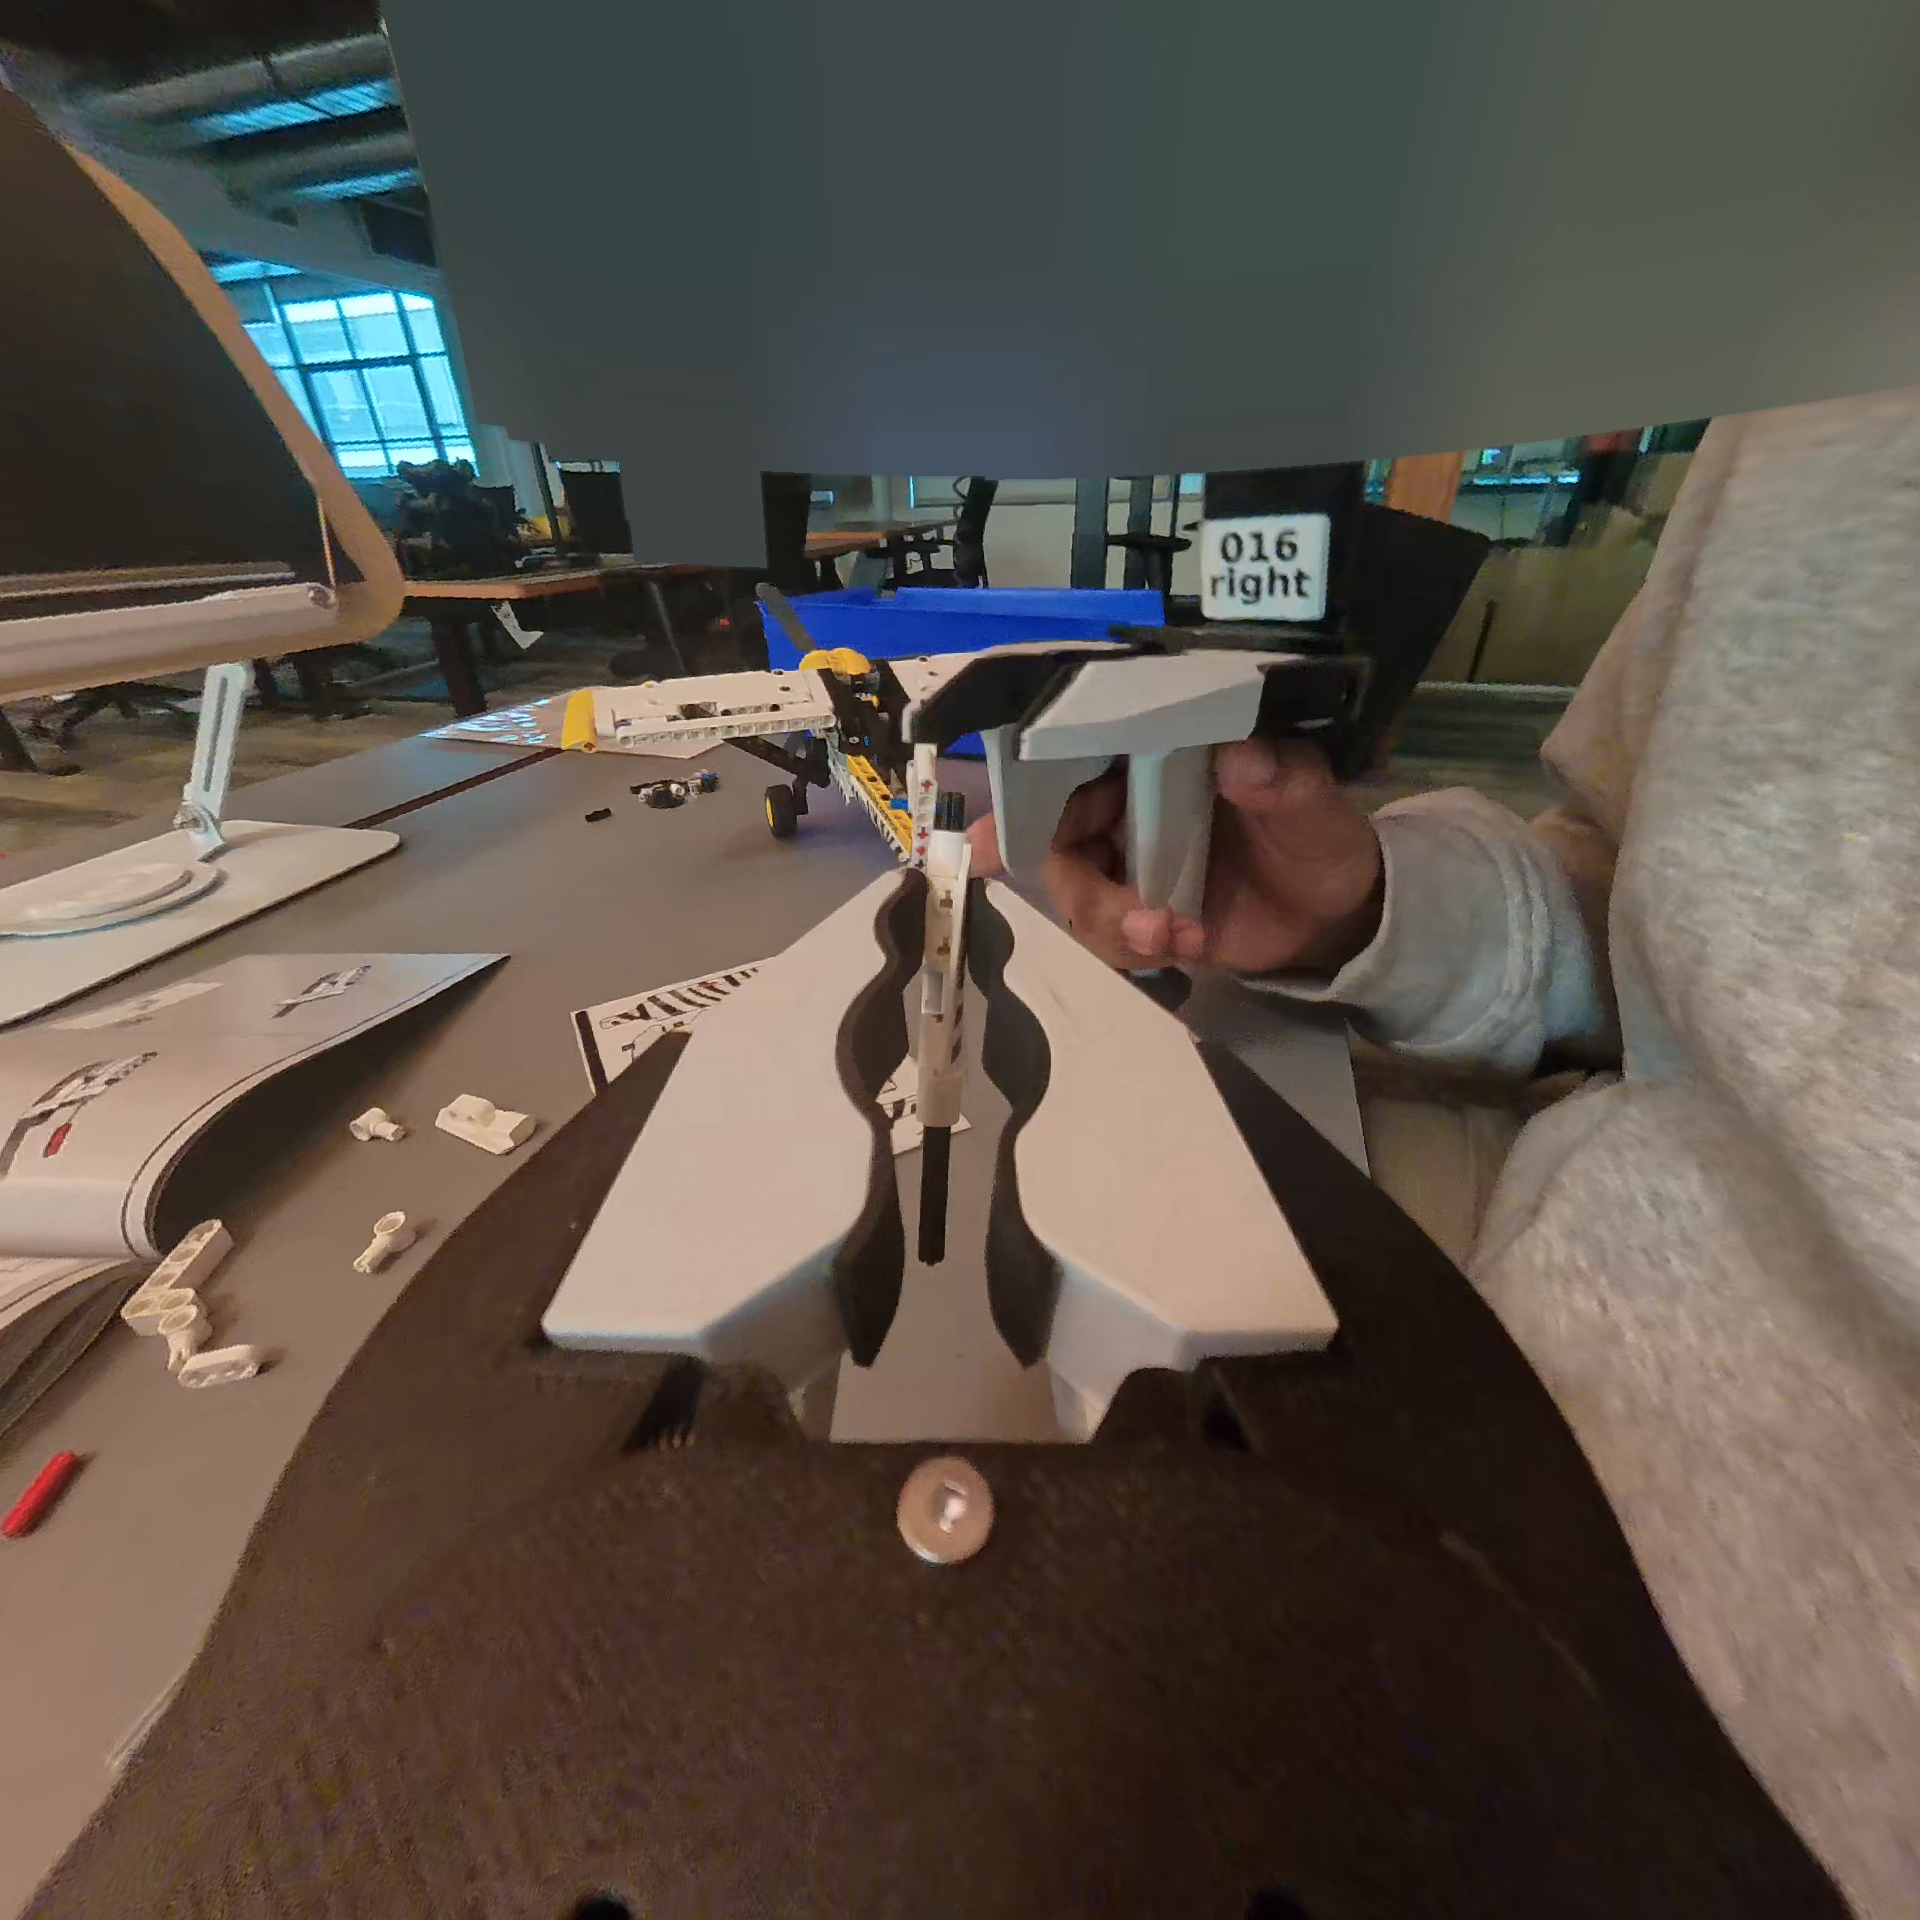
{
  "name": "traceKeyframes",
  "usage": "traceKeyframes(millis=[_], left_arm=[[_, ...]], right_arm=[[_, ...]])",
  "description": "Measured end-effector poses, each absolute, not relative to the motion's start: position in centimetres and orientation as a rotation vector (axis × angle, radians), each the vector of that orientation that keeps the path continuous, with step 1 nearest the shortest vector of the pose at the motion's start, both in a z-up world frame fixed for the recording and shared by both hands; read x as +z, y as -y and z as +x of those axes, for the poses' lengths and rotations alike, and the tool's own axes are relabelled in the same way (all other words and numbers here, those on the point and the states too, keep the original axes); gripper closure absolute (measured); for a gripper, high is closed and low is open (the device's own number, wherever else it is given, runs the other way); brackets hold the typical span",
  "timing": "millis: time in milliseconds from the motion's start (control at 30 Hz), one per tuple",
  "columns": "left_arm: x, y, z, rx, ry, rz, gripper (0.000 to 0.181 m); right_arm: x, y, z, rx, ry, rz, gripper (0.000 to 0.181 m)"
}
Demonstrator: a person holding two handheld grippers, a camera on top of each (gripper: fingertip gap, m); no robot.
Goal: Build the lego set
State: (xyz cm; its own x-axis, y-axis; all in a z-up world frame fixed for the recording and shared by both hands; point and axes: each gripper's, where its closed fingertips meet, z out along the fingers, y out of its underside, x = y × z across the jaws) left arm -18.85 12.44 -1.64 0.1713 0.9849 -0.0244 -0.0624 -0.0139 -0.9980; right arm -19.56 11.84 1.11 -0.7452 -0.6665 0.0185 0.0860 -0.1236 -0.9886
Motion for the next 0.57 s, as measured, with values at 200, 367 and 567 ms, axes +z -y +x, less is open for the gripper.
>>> traceKeyframes(millis=[200, 367, 567], left_arm=[[-1.6, -13.2, -18.7, 1.147, 0.989, -1.294, 0.176], [-1.6, -13.5, -18.6, 1.156, 0.969, -1.308, 0.175], [-1.7, -13.4, -18.6, 1.169, 0.979, -1.305, 0.175]], right_arm=[[0.9, -12.3, -18.0, -1.788, -1.657, -0.719, 0.165], [0.1, -12.3, -17.2, -1.759, -1.693, -0.788, 0.173], [1.8, -12.6, -17.8, -1.800, -1.641, -0.716, 0.179]])
